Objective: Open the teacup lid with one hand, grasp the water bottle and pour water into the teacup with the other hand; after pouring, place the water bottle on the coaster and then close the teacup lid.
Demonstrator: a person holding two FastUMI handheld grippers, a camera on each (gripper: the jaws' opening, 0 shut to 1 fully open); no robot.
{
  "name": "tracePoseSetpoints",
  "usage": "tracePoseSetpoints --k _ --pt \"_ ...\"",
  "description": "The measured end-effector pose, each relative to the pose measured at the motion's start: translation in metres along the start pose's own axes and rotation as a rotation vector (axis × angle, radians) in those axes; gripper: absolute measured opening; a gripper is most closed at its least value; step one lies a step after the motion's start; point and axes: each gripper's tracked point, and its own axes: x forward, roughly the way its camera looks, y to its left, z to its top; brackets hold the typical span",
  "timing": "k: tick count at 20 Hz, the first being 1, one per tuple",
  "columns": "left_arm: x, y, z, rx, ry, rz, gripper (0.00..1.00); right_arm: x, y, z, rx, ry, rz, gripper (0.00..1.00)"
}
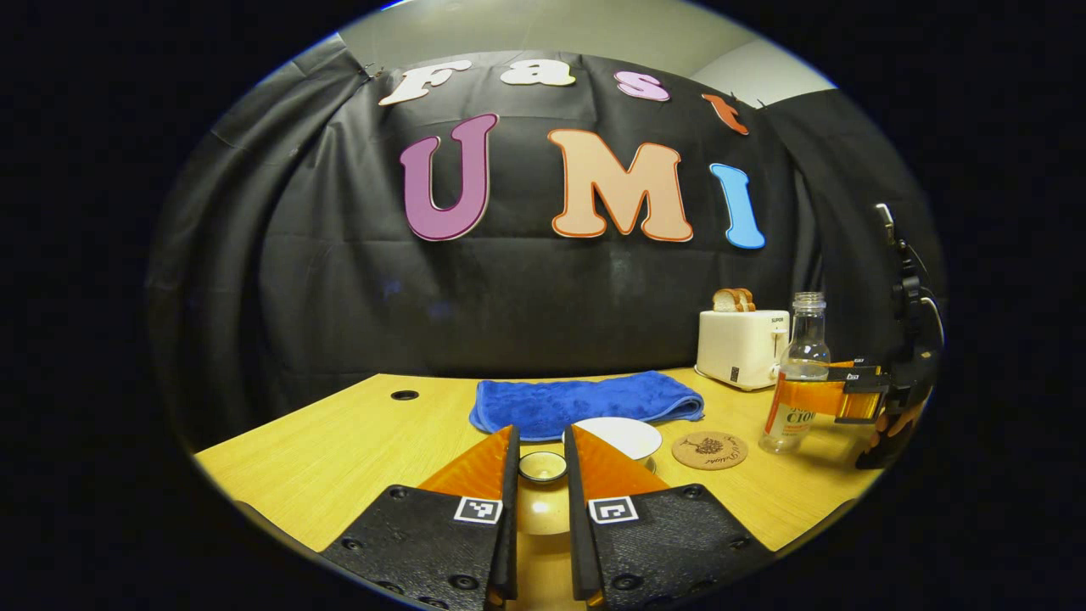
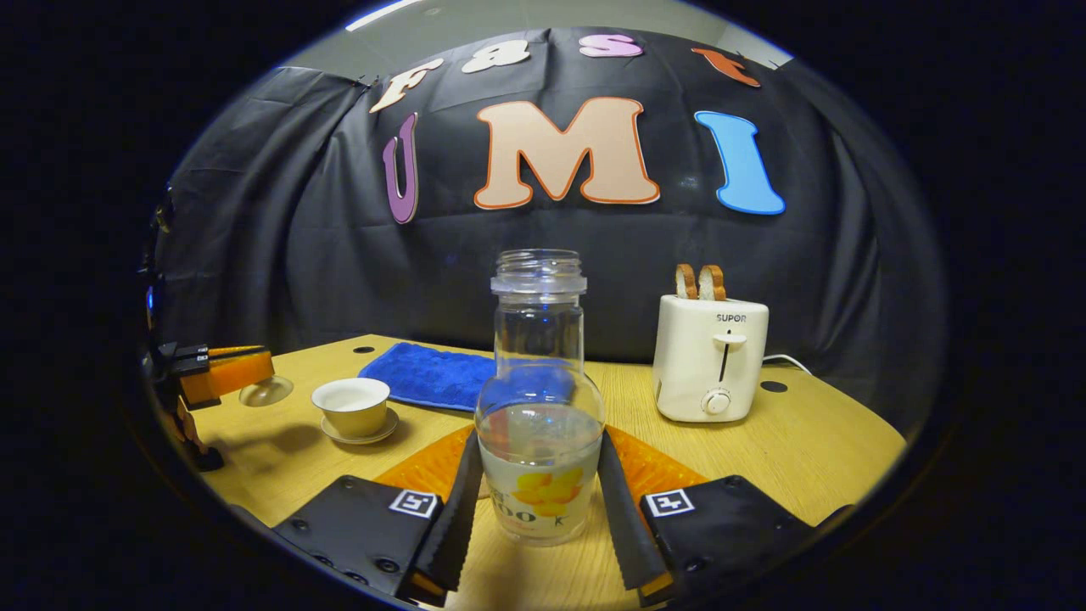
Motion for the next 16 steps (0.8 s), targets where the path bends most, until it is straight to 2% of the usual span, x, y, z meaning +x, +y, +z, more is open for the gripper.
tracePoseSetpoints --k 8,13,14,16 --pt "0.014 -0.011 0.009 -0.010 -0.037 -0.012 0.22 -0.004 0.005 0.000 0.018 0.006 0.008 0.80" --pt "0.010 -0.006 0.019 -0.028 -0.074 0.001 0.20 -0.003 0.003 -0.001 0.013 0.013 -0.004 0.80" --pt "0.011 -0.006 0.017 -0.030 -0.077 0.003 0.22 -0.001 0.003 0.001 0.021 0.003 -0.008 0.80" --pt "0.009 -0.006 0.021 -0.032 -0.087 0.004 0.20 0.005 0.009 0.004 0.085 -0.005 0.006 0.77"
